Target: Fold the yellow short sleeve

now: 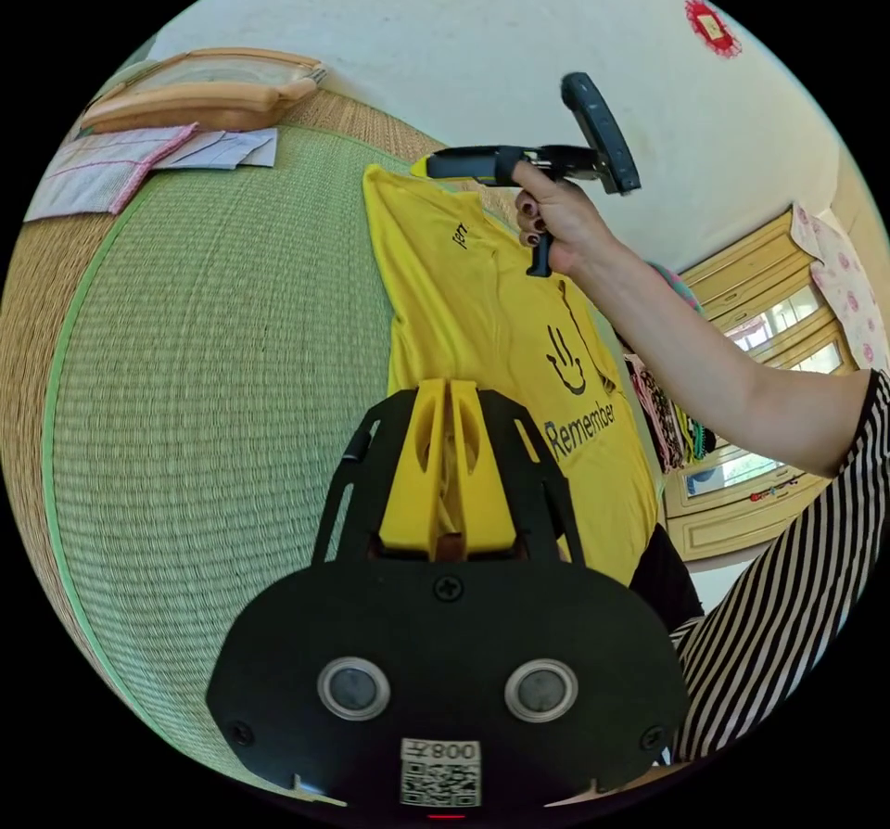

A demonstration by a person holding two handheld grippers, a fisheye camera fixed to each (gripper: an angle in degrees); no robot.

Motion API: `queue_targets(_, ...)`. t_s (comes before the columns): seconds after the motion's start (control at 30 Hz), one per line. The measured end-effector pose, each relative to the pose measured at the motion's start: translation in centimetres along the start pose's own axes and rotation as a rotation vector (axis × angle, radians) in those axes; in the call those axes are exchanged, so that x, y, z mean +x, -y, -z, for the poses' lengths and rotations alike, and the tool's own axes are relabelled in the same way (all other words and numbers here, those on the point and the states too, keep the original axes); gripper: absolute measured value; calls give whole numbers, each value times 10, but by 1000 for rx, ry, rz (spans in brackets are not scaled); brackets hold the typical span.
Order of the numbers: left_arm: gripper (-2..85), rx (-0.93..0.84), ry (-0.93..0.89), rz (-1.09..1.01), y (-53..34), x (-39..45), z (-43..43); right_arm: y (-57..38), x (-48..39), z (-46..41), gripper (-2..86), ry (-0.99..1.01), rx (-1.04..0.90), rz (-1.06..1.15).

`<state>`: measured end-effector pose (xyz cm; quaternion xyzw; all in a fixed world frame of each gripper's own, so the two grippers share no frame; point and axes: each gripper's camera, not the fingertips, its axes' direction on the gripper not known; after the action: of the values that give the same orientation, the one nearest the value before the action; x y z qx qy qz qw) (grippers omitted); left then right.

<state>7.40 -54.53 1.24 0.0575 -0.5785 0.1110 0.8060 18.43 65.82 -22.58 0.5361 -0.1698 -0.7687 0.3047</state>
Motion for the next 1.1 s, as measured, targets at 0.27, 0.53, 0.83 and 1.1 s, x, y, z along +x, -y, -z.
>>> queue_targets(0.27,5,127,37,-51,25,24,47,-132,124,35,1,-130,-16,-277)
queue_targets(0.53,5,95,76,-129,143,63,41,-237,226,34,1,-128,-33,-544)
queue_targets(0.83,4,-24,261,-130,327,94,-10,-242,269,-8,1,-165,-49,-542)
queue_targets(1.1,3,-83,389,-154,393,124,-31,-274,310,-54,1,-134,-39,-606)
